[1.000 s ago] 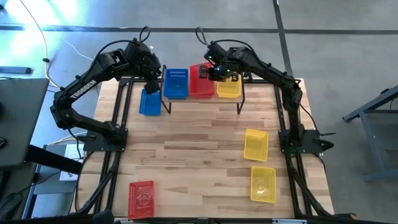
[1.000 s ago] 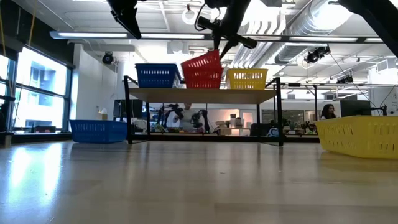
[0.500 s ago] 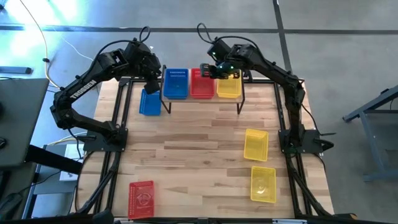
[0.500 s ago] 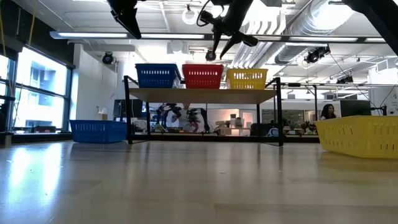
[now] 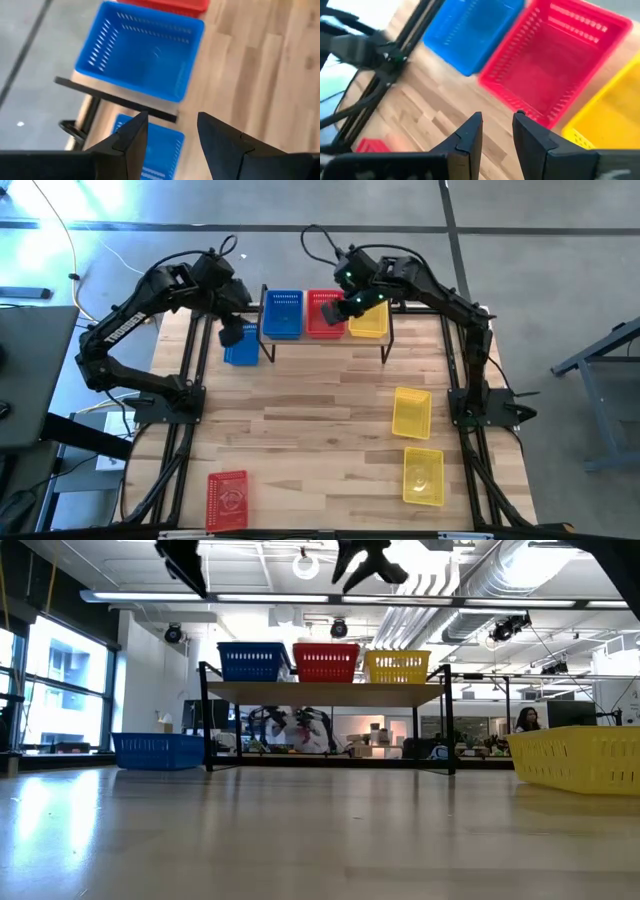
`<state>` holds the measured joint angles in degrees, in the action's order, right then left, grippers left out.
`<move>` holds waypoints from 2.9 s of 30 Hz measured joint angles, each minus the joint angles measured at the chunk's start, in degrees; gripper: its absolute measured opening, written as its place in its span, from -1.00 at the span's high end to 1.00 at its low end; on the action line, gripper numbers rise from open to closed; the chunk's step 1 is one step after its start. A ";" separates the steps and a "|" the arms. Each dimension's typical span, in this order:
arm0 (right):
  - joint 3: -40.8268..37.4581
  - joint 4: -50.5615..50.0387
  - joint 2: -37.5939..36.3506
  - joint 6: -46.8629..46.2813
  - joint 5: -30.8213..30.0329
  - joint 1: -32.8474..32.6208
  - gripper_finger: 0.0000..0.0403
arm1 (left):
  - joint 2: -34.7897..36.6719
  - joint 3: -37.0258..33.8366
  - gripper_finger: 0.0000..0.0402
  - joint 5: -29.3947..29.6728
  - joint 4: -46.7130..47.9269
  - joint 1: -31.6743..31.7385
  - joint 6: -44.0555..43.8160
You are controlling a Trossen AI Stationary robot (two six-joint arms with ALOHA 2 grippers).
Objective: Stack baskets on shelf by color
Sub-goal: Stack the blue bin on top of the blue bin on the shelf
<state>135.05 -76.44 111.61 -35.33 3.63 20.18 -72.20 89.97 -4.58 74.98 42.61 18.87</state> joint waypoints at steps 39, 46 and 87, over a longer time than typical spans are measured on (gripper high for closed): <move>-1.10 -9.58 -13.51 13.85 -3.03 -5.57 0.53 | 14.46 -29.62 0.20 -3.51 -7.97 -49.14 -41.26; -1.10 -9.56 -13.51 6.30 -4.69 -5.57 0.53 | 13.04 -30.31 0.20 -3.35 -8.87 -59.95 -41.42; -1.10 -13.58 -13.49 0.39 -9.95 -9.93 0.53 | 13.82 -47.27 0.20 21.25 -15.88 -33.97 -8.61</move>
<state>133.95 -90.02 98.13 -34.93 -6.33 10.24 -58.38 42.71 16.67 59.10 8.64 10.26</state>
